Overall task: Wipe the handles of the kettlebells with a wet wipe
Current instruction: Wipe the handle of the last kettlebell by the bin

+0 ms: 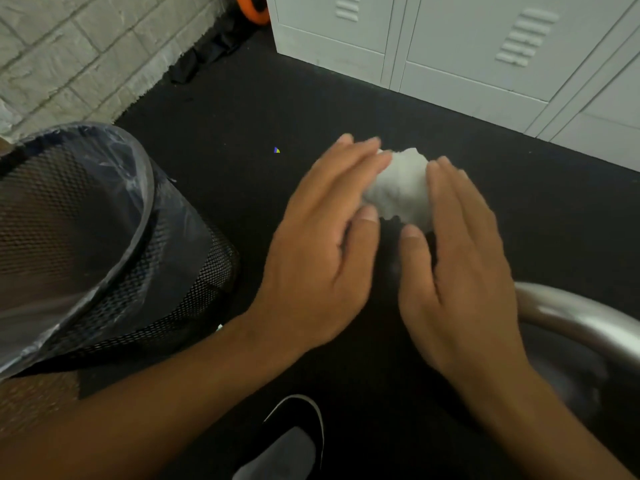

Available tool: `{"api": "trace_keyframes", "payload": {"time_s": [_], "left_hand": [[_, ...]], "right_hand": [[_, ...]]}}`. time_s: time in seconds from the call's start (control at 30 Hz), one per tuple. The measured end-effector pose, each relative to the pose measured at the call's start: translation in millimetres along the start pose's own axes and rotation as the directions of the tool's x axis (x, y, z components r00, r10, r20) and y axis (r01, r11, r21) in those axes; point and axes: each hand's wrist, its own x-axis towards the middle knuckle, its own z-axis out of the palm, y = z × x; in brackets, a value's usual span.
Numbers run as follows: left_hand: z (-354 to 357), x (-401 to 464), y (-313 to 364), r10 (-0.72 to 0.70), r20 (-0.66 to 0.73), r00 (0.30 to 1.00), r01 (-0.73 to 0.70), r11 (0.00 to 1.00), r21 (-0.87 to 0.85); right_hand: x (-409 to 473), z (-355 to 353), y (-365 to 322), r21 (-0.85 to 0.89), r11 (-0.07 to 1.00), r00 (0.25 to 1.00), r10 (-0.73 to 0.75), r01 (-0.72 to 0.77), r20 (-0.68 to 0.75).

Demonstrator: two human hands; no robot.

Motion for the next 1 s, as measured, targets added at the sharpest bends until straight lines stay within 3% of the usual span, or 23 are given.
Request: {"api": "trace_keyframes", "payload": {"time_s": [0.1, 0.23, 0.47, 0.67, 0.87, 0.93, 1.0], "left_hand": [[10, 16, -6, 0.080, 0.233, 0.969, -0.131, 0.968, 0.213], [13, 26, -20, 0.161, 0.365, 0.917, -0.267, 0.927, 0.263], [15, 19, -38, 0.107, 0.204, 0.973, -0.164, 0.944, 0.288], [14, 27, -42, -0.076, 0.097, 0.992, 0.053, 0.974, 0.219], [16, 11, -45, 0.174, 0.187, 0.967, -0.208, 0.962, 0.178], [16, 17, -45, 0.156, 0.187, 0.970, -0.190, 0.964, 0.185], [15, 27, -47, 0.054, 0.157, 0.986, -0.081, 0.981, 0.173]], "right_hand": [[-3, 6, 4, 0.014, 1.000, 1.000, -0.005, 0.005, 0.013], [-1, 6, 11, 0.007, 1.000, 1.000, -0.025, 0.025, -0.006], [0, 10, 9, -0.020, 0.998, 0.998, -0.052, 0.052, -0.020], [18, 5, 3, -0.014, 0.997, 0.997, -0.069, 0.070, 0.028], [17, 11, 6, -0.022, 0.993, 0.992, -0.119, 0.119, -0.037], [17, 14, 6, -0.040, 0.991, 0.991, -0.126, 0.125, -0.039], [17, 14, 5, -0.069, 0.990, 0.992, -0.124, 0.123, -0.015]]}}
